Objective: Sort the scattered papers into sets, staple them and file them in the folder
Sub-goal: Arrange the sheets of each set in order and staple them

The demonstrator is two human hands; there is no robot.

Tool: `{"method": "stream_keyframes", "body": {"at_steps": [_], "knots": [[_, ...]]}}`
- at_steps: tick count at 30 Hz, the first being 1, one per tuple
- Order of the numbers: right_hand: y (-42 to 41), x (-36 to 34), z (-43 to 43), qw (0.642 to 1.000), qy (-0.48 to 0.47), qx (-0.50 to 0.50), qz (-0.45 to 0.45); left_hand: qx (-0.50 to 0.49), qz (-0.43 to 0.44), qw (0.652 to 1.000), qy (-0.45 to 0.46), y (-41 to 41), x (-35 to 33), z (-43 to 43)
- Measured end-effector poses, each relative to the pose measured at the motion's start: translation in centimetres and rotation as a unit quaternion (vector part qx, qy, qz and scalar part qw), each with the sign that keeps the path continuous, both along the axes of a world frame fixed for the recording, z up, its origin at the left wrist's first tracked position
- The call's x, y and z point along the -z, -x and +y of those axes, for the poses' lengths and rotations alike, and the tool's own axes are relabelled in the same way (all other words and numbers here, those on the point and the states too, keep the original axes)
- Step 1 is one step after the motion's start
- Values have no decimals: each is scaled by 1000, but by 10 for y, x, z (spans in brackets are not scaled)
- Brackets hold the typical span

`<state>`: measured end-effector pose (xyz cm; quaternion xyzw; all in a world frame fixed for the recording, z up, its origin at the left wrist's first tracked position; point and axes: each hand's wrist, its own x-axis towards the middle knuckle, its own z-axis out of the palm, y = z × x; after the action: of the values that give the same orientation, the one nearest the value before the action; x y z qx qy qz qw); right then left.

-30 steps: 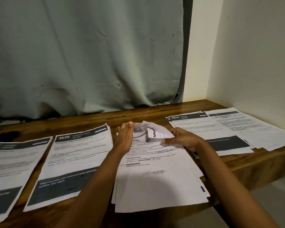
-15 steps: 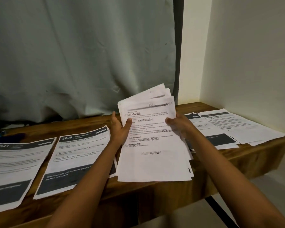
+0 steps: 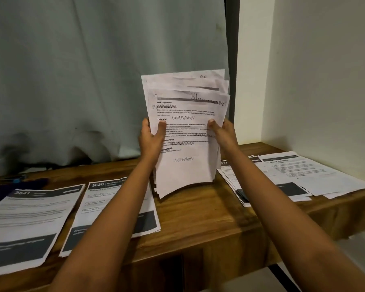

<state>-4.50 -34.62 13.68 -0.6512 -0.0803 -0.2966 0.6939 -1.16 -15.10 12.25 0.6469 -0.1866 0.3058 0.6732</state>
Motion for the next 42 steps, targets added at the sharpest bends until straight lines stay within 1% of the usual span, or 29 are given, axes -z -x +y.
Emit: {"method": "stream_keyframes", "body": {"at_steps": [4,7,10,13,18,20,23,27,29,33,36,39,42], "knots": [[-2,33,4,999,-1,31,14,-2,2,1000,-31,8,30,2],[-1,54,5,999,9,33,18,-9,0,1000,-29,8,53,5],[-1,64,6,999,-1,28,19,-22,-3,1000,-16,7,64,6],[0,56,11,999,-8,36,16,-47,-22,999,-13,8,56,3],[1,29,18,998,-7,67,-8,-95,-59,994,11,11,23,-7],[1,33,19,998,4,66,-7,-78,-51,996,13,13,25,-9],[-2,61,16,998,24,53,13,-54,-19,998,2,15,52,-7],[-1,89,15,998,41,30,36,-62,-12,998,-19,15,86,-4],[-2,87,15,998,34,35,42,-67,-13,997,-26,14,85,-3],[-9,67,12,998,1,56,40,-84,-29,996,-22,11,57,-3],[-11,68,11,997,4,61,45,-80,-30,996,-31,10,53,-2],[-10,91,11,995,14,63,75,-83,-6,995,-50,13,79,0],[-8,116,12,990,55,70,108,-89,16,994,-62,17,108,-1]]}}
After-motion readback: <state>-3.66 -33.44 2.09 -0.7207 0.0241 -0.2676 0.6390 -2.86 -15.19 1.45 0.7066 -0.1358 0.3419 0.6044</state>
